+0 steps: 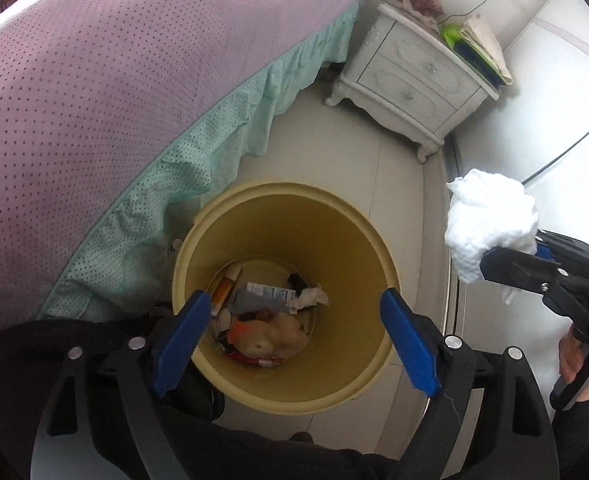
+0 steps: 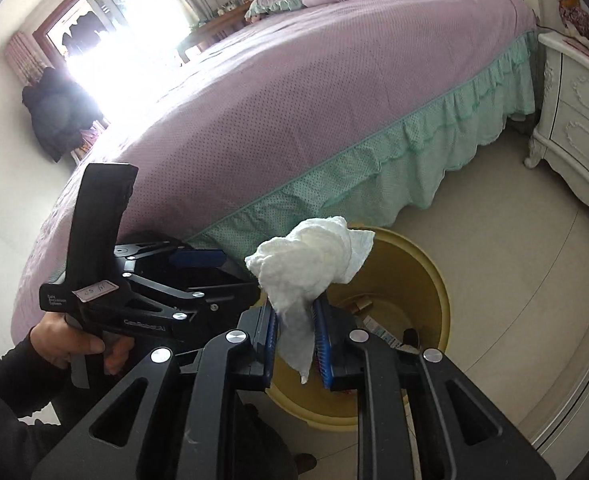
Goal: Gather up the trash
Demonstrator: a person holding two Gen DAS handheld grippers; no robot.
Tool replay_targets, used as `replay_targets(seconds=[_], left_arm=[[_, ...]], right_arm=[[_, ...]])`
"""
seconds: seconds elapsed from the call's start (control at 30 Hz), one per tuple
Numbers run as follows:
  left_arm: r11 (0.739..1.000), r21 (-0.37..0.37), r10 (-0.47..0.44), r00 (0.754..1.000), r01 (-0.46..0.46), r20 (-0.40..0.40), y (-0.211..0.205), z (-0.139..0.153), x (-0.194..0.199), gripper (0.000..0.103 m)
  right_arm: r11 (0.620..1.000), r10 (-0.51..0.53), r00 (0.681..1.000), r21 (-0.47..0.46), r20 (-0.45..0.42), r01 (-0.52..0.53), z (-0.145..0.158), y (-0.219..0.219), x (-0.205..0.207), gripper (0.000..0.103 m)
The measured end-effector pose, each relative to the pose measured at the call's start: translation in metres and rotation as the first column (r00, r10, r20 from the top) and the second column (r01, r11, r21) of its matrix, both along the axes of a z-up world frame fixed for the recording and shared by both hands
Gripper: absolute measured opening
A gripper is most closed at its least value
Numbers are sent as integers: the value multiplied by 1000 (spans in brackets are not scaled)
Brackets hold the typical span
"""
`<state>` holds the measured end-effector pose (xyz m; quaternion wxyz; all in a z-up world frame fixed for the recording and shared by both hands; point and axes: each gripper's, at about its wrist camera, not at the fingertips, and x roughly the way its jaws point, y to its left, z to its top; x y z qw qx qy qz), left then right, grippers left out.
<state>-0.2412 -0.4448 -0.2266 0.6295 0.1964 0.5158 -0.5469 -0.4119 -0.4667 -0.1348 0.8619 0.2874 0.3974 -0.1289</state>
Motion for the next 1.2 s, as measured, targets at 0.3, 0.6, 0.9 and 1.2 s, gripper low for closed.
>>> replay_targets(seconds=[0.3,0.6,0.9,1.2], left_arm=[[999,0,-39,999,39,17,1,2,-4,86],[998,36,-46,999,45,18,1,-5,-6,88],[998,33,-63,998,62,24,1,-6,-8,88],[998,17,-64,997,63,33,3,2,-9,88]], right_arm=[[1000,-11,998,-16,-61,10,-11,-2,3,23],[1000,-21,995,-6,-102,21,-25,-4,4,57],[1000,-30,993,3,-118,31,-24,-2,0,57],[1000,-23,994,-6,-109,23,-20,1,5,56]])
